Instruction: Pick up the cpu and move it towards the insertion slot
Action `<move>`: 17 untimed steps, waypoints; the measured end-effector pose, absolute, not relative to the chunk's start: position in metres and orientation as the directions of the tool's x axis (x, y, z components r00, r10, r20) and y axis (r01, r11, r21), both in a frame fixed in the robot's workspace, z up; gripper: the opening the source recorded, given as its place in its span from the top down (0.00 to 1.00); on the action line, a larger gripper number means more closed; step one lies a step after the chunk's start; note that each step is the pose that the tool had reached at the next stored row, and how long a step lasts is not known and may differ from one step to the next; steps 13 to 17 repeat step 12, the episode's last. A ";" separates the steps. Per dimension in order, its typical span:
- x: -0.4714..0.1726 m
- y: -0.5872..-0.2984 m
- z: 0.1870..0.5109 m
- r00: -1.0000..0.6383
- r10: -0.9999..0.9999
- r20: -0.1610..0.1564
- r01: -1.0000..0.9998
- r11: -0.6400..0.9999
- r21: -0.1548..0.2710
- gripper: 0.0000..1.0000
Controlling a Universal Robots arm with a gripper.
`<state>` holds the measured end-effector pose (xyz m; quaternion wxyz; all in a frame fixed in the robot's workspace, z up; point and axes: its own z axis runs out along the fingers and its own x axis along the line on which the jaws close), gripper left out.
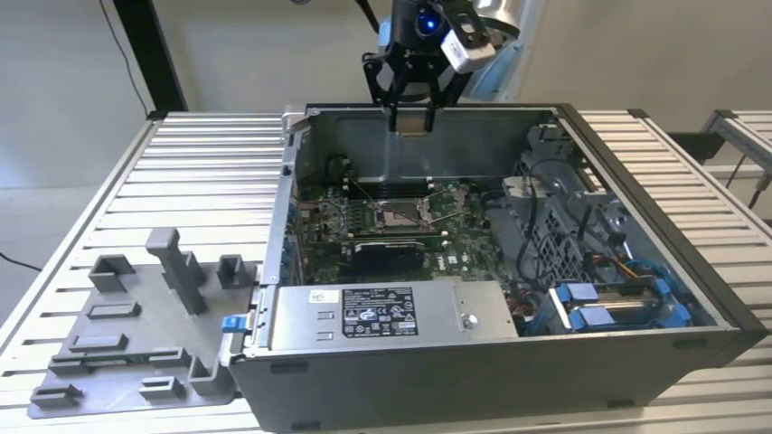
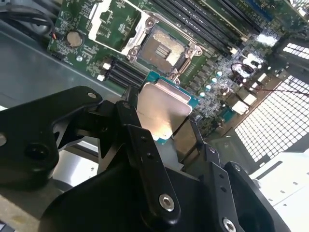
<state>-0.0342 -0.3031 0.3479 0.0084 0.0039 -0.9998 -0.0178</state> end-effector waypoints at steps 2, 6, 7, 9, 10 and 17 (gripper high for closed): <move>-0.034 -0.303 0.348 -1.000 -0.008 0.017 -0.008 0.999 0.035 1.00; -0.034 -0.302 0.348 -1.000 -0.007 0.016 -0.007 0.999 0.036 1.00; -0.034 -0.302 0.348 -1.000 -0.007 0.017 -0.006 0.999 0.036 1.00; -0.034 -0.302 0.348 -1.000 -0.006 0.017 -0.006 0.999 0.036 1.00; -0.034 -0.302 0.348 -1.000 -0.006 0.017 -0.005 0.999 0.036 1.00; -0.034 -0.302 0.348 -1.000 -0.006 0.017 -0.005 0.999 0.036 1.00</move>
